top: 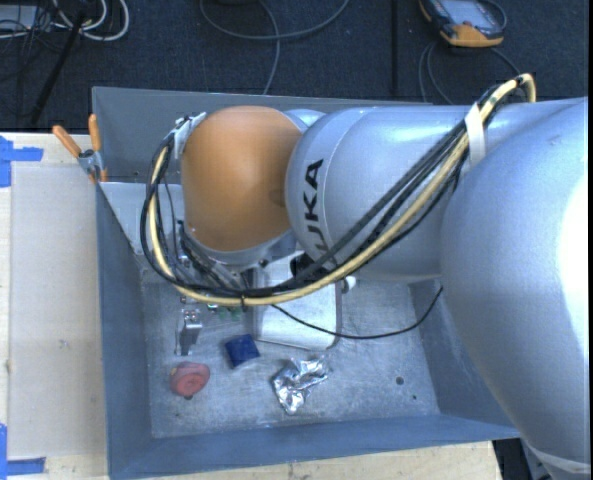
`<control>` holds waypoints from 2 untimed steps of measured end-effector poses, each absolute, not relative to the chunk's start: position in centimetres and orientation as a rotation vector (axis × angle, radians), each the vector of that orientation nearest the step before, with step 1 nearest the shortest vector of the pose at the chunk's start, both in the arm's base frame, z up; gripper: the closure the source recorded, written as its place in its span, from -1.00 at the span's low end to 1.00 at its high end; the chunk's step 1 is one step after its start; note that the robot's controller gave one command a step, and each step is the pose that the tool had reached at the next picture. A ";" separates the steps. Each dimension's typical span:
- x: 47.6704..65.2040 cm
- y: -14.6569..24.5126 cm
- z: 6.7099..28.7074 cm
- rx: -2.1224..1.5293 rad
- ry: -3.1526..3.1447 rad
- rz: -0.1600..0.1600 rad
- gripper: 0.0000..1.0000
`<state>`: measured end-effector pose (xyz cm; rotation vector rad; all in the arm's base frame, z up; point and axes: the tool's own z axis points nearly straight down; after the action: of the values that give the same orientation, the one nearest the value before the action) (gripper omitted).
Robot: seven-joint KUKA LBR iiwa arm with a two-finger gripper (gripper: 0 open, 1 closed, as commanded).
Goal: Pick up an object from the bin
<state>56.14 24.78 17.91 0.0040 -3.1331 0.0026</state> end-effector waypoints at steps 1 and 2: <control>48.0 20.6 7.4 0.331 -3.137 -0.005 -1.00; 47.9 20.5 7.5 0.324 -3.131 -0.004 1.00</control>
Offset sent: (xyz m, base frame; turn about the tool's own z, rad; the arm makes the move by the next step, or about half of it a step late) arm -0.0848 -0.0424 -0.1056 -0.2092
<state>47.90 20.54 7.50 0.3244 -3.1313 -0.0035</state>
